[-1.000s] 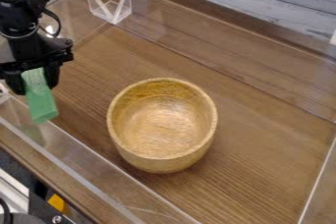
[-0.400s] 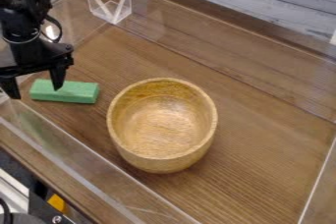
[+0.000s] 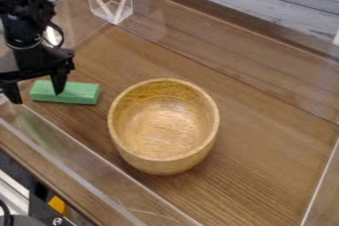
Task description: Remove the green block from inside the brown bowl and put it on the table
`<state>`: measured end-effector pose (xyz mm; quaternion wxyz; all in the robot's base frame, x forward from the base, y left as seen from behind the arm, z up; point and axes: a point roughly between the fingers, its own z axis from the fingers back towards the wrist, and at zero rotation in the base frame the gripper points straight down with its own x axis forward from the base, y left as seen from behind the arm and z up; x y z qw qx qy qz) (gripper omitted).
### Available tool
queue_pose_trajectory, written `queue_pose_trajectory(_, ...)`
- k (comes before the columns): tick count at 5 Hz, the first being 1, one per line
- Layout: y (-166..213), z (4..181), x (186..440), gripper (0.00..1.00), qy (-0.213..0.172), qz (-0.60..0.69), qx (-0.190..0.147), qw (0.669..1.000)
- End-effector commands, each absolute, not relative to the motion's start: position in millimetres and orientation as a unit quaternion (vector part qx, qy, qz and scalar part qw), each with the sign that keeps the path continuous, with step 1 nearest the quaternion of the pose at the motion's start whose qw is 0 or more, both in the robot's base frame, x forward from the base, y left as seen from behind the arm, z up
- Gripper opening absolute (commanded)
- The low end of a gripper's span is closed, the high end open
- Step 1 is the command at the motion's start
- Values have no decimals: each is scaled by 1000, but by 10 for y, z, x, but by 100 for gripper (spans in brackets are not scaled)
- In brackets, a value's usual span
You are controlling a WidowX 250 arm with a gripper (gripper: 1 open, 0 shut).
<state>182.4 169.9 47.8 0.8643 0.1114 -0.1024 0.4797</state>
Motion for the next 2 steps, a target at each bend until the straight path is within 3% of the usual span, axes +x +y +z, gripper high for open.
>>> queue_pose_trajectory(1, 1730, 513, 1879, 100, -115, 478, 114, 863)
queue_pose_trajectory(2, 1730, 504, 1891, 100, -114, 478, 114, 863)
